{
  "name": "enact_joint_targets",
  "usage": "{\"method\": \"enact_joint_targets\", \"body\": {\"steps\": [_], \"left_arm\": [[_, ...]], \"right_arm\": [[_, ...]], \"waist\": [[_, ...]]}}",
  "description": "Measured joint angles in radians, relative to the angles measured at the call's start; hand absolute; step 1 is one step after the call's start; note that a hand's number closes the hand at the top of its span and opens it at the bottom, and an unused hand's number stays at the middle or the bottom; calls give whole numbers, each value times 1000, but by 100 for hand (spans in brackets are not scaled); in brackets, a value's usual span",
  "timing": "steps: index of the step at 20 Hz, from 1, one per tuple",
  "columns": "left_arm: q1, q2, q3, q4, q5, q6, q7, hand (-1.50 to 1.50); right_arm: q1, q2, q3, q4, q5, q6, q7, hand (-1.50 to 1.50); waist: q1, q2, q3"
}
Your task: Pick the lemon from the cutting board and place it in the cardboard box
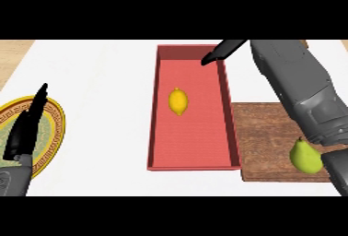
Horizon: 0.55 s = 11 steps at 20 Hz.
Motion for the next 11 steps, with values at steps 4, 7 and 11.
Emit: {"method": "enact_joint_targets", "body": {"steps": [4,7,11], "left_arm": [[-16,-5,-7,-8,-3,-4,13,0],[-25,-8,-11,-7,-6,-6,14,0],[-27,-3,-14,-21,-10,-11,19,0]], "right_arm": [[8,-102,-13,38,5,60,-31,-150],[19,-172,-9,52,19,95,-52,-150],[43,-248,10,51,46,125,-67,-150]], "waist": [[10,7,1],[20,13,2],[30,18,3]]}}
